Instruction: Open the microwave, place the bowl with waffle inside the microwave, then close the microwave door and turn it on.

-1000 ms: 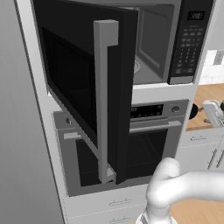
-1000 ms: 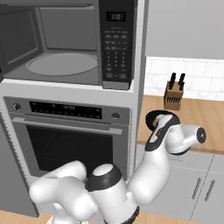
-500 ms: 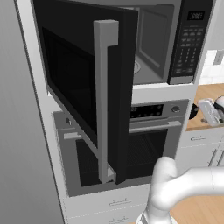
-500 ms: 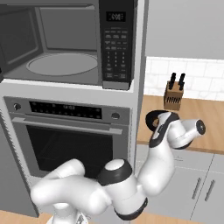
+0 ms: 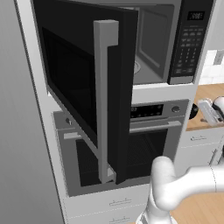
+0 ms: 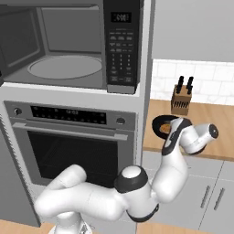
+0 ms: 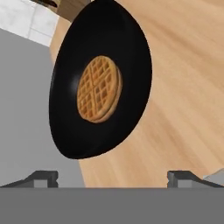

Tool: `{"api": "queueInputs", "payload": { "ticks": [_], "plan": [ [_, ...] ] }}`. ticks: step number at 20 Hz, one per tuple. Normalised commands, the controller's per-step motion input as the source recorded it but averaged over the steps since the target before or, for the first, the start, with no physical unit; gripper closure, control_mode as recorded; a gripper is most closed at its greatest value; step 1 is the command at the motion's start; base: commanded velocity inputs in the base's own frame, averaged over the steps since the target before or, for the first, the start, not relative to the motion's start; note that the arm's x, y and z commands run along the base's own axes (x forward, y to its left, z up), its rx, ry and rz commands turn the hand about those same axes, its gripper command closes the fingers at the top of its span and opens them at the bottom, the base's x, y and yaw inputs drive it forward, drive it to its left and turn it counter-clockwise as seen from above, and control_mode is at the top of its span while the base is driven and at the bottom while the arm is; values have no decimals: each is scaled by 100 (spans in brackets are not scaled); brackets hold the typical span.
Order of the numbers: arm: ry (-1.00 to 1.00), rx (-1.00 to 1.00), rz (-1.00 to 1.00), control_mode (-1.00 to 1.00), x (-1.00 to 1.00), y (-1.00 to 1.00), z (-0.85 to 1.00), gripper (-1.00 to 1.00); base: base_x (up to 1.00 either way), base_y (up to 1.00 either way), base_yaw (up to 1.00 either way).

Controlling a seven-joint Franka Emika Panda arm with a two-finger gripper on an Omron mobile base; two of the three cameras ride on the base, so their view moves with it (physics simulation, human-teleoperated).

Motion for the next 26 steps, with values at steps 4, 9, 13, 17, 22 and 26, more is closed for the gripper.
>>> {"api": "queueInputs", "payload": {
  "ticks": [4,9,13,17,22,26],
  "plan": [
    [11,0,-4,-100,47,-10,-1,-100,0,0,0],
    [10,0,-8,-100,41,-1,-17,-100,0,0,0],
    [8,0,-11,-100,39,0,-38,-100,0,0,0],
    [6,0,-7,-100,28,0,-53,-100,0,0,0],
    [2,1,-3,-100,14,0,-39,100,0,0,0],
    [3,2,0,-100,0,-6,-4,100,0,0,0]
  ]
}}
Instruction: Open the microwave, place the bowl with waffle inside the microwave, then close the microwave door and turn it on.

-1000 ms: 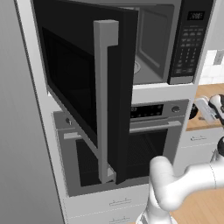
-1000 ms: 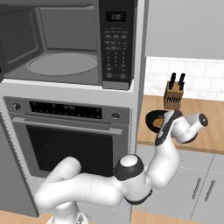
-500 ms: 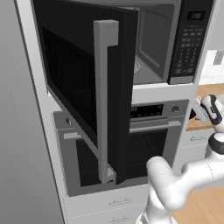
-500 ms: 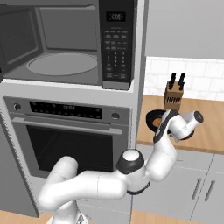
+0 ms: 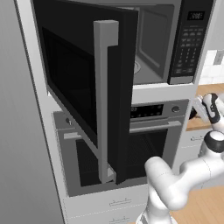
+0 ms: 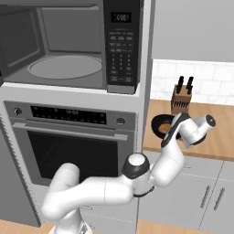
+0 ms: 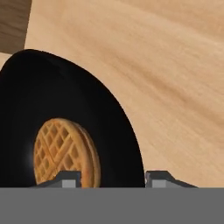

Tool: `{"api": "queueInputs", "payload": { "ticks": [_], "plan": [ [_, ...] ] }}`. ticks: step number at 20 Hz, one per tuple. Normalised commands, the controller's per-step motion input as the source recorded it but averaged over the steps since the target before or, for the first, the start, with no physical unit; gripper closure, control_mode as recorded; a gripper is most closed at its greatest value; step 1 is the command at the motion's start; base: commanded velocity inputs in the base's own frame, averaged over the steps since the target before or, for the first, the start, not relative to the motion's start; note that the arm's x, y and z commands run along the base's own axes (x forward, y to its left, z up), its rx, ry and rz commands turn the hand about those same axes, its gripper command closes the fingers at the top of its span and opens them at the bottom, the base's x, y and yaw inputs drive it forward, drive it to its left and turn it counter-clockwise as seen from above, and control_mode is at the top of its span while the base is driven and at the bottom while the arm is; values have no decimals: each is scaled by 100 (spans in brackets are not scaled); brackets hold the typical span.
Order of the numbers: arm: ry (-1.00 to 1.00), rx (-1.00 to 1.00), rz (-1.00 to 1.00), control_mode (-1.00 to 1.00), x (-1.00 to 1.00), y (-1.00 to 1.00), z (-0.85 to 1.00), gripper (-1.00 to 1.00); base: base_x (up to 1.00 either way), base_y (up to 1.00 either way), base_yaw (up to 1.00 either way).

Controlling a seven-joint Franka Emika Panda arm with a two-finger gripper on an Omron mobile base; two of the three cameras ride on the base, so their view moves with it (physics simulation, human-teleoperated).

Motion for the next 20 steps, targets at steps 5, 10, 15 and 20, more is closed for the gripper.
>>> {"api": "queueInputs", "payload": {
  "ticks": [5,10,15,20],
  "plan": [
    [0,0,0,-100,-14,0,-10,100,0,0,0],
    [-6,0,0,-100,-43,0,-3,100,0,0,0],
    [-12,0,-1,-100,-66,-6,32,100,0,0,0],
    [-15,0,-2,-100,-92,-14,40,100,0,0,0]
  ]
}}
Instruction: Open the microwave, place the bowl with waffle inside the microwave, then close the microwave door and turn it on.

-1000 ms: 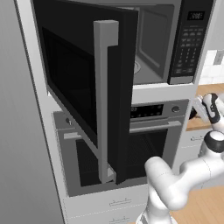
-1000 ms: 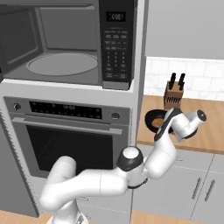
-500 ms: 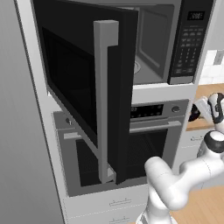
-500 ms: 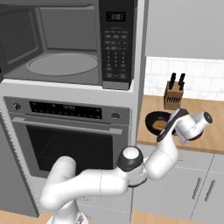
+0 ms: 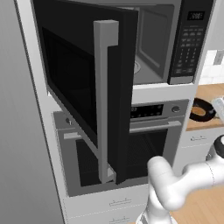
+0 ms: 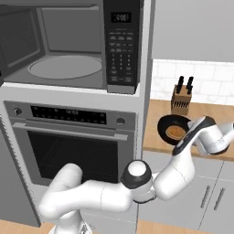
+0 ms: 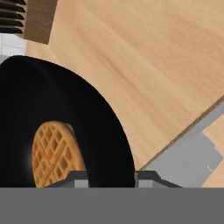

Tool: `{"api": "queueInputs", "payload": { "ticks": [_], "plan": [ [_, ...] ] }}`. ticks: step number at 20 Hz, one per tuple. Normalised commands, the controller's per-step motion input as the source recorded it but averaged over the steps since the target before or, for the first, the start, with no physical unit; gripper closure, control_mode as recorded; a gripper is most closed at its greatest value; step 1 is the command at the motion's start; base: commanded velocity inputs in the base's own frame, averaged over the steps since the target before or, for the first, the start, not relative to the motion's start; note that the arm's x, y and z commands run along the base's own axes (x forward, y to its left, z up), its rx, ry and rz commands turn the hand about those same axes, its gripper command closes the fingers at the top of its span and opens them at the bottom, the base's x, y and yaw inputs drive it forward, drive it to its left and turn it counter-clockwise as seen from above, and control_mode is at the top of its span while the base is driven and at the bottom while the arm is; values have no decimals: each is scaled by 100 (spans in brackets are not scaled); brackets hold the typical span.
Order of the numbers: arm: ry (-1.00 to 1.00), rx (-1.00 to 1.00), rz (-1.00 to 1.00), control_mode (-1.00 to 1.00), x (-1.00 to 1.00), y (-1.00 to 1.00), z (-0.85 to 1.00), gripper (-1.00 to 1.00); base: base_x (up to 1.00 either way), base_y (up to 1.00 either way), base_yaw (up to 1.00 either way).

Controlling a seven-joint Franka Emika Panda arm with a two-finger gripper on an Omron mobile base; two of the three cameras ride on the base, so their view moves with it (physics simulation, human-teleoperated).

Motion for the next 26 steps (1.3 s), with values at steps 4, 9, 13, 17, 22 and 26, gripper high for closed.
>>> {"api": "queueInputs", "payload": {
  "ticks": [4,9,13,17,22,26],
  "plan": [
    [-21,0,-7,-100,-100,-3,13,100,0,0,0],
    [-30,0,-11,-100,-100,0,0,100,0,0,0],
    [-23,0,-10,-100,-100,0,14,100,0,0,0],
    [-10,0,-4,-100,-100,15,32,100,0,0,0],
    [-7,-1,0,-100,-100,36,38,100,0,0,0],
    [-5,-3,0,-100,-100,43,36,100,0,0,0]
  ]
}}
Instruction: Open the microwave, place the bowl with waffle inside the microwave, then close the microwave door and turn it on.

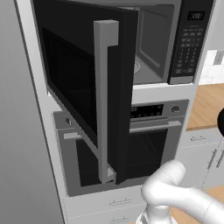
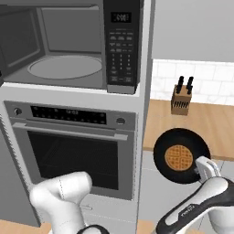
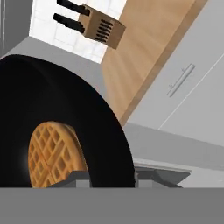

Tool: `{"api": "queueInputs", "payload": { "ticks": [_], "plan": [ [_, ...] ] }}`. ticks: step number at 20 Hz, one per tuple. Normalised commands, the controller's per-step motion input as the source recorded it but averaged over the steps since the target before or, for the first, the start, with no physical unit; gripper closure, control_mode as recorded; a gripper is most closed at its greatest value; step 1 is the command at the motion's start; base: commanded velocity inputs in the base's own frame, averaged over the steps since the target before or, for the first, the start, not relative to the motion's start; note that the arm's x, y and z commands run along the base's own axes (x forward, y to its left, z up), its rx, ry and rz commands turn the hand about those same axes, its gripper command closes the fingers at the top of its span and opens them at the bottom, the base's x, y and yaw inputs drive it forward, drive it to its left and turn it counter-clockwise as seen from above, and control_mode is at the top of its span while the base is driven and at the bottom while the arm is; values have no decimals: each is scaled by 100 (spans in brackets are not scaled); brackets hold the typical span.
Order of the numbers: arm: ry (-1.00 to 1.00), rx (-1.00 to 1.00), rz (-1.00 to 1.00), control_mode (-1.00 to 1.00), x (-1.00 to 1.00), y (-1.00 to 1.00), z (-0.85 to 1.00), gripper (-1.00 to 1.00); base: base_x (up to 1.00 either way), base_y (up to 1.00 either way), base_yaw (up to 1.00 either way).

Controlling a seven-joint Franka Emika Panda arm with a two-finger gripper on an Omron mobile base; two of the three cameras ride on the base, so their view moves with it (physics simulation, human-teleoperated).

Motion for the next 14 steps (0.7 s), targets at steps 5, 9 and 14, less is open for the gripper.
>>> {"api": "queueInputs", "payload": {
  "ticks": [5,9,14],
  "plan": [
    [0,-7,0,-100,-100,92,36,100,0,0,0],
    [-2,-10,0,-100,-95,100,40,100,0,0,0],
    [-4,-4,0,-100,-44,100,70,100,0,0,0]
  ]
}}
